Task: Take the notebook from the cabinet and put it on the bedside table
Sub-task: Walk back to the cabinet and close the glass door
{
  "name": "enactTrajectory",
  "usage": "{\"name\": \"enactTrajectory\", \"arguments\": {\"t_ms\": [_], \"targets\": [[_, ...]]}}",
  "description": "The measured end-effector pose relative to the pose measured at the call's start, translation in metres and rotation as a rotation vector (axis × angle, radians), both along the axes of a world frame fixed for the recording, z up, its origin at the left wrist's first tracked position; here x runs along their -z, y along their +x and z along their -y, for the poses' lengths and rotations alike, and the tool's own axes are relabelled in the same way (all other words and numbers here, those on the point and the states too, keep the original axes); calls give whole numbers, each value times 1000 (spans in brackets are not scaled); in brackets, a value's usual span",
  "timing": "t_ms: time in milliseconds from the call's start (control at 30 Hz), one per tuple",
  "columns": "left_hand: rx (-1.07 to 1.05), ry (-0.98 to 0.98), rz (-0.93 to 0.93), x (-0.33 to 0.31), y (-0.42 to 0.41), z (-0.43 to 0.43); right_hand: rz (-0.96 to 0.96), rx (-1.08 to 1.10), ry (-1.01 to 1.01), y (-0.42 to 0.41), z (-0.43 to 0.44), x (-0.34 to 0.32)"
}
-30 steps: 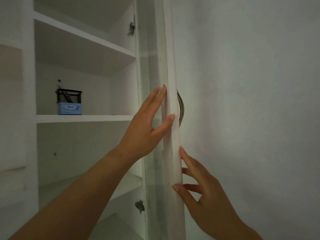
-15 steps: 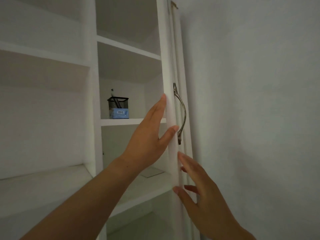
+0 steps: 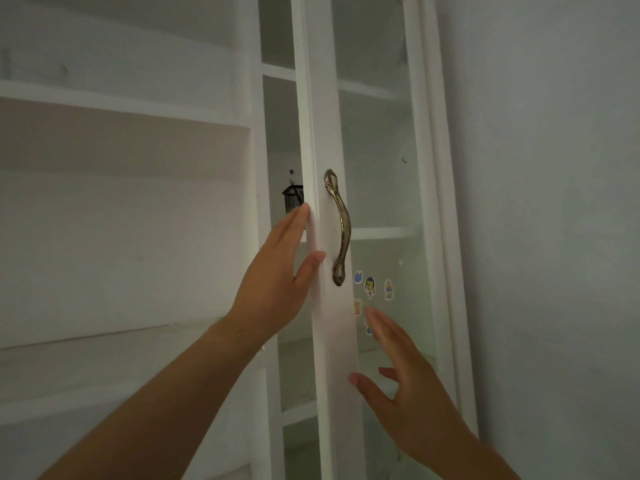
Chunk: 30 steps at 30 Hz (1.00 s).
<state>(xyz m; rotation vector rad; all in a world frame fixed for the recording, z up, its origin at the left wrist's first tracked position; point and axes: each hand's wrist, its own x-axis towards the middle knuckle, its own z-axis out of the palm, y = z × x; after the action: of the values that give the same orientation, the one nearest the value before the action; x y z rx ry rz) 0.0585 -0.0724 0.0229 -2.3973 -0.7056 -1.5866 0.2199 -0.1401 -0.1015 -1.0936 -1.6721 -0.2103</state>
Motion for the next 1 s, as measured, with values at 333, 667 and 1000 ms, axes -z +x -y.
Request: {"name": "enactTrajectory", "arguments": {"t_ms": [333,667,1000], "targets": [[-105,68,3,6,8,6,150,-46,29,17,-37,-26],[-288,20,1,10,6,-12,268,-131,33,39,-72,-28],[-532,61,27,27,22,-11,435,13,118,56,-117,-30]]}}
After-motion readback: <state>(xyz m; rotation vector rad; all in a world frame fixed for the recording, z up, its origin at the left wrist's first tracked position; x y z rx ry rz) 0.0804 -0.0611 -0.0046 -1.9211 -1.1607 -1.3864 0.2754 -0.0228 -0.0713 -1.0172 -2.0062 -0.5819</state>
